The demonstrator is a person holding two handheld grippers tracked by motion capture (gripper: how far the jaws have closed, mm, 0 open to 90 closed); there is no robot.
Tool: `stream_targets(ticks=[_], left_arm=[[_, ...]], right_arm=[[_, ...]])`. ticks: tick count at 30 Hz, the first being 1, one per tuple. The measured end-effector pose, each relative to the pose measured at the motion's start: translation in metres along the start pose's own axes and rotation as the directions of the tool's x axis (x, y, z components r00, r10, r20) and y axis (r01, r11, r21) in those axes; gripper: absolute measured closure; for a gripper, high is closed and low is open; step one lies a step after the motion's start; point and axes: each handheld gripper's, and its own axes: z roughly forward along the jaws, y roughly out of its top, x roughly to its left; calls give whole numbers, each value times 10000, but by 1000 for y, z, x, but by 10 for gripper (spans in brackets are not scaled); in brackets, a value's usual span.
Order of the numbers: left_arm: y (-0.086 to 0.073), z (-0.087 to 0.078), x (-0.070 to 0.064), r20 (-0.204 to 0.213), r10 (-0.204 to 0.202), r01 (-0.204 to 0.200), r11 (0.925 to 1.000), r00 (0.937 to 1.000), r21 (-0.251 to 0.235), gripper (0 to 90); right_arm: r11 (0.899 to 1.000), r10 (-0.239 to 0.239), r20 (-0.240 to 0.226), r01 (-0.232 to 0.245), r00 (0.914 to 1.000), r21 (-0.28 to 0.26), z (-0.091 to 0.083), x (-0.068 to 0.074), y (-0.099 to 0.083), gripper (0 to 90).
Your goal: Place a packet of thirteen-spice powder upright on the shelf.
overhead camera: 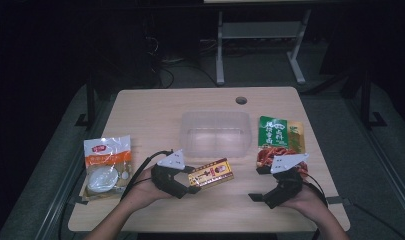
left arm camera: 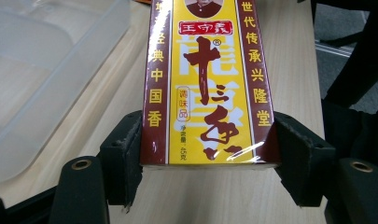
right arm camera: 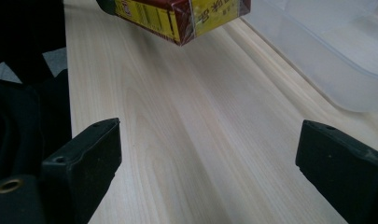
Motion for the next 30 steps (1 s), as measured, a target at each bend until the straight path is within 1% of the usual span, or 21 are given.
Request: stream_targets(ticks=[1, 2, 4, 6, 8, 10, 11, 14, 17, 21, 22, 23, 24, 25, 26, 28, 30], left_arm=[[1, 2, -1, 74, 29, -28, 9999, 10000, -98, 320], [2, 3, -1, 116, 167, -167, 9998, 9998, -66, 321], [5, 4, -1, 169, 340, -340, 9994, 9993, -13, 321], [7, 6, 2, 301, 416, -413, 9991, 9987, -123, 320], [10, 8, 5, 558, 545, -534, 9984, 9970, -202, 320], [12, 11, 6, 780, 573, -562, 9983, 9953, -172, 321], [13, 13, 7, 828, 698, -690, 9975, 9941, -123, 320], [17, 19, 7, 1207, 930, -918, 9957, 9883, -157, 320], [20, 24, 2, 1473, 1144, -1110, 9933, 9824, -311, 321], [23, 27, -4, 1592, 1392, -1367, 9903, 9774, -269, 320], [23, 29, -5, 1640, 1338, -1305, 9910, 9773, -310, 320], [23, 29, -5, 1683, 1357, -1320, 9907, 9763, -333, 321], [23, 30, -6, 1732, 1353, -1318, 9908, 9755, -312, 320], [23, 31, -6, 1758, 1396, -1358, 9902, 9745, -332, 320], [23, 32, -6, 1830, 1471, -1441, 9891, 9720, -296, 320], [23, 33, -7, 1831, 1448, -1406, 9894, 9724, -356, 321], [24, 35, -8, 1915, 1622, -1581, 9868, 9680, -365, 320]], right_arm=[[10000, -23, -67, 23, 10000, 20, 0, -2, -1, 65], [10000, -49, -74, 49, 10000, 35, -1, -3, -2, 65], [10000, -7, -323, 8, 9995, 16, 0, -6, -3, 65], [10000, -76, -493, 74, 9988, -55, 1, -6, -2, 66], [9998, -186, -648, 179, 9977, -119, 1, -4, 0, 66], [9993, -310, -823, 294, 9961, -213, 1, -3, 1, 70], [9992, -315, -845, 293, 9959, -274, 1, -2, 1, 70], [9986, -414, -911, 381, 9950, -378, 0, -1, 2, 70], [9981, -480, -965, 439, 9942, -434, 0, 0, 3, 70], [9967, -567, -1058, 502, 9928, -632, -1, 2, 4, 73], [9960, -625, -1147, 546, 9914, -703, -2, 2, 4, 76], [9952, -669, -1224, 575, 9902, -790, -2, 2, 4, 105], [9948, -713, -1210, 617, 9901, -807, -2, 3, 4, 118], [9944, -743, -1236, 642, 9895, -843, -2, 3, 4, 121], [9938, -751, -1275, 638, 9890, -906, -2, 3, 5, 123], [9929, -760, -1364, 624, 9877, -1011, -2, 4, 5, 132], [9920, -768, -1508, 603, 9856, -1109, -1, 4, 6, 137]])
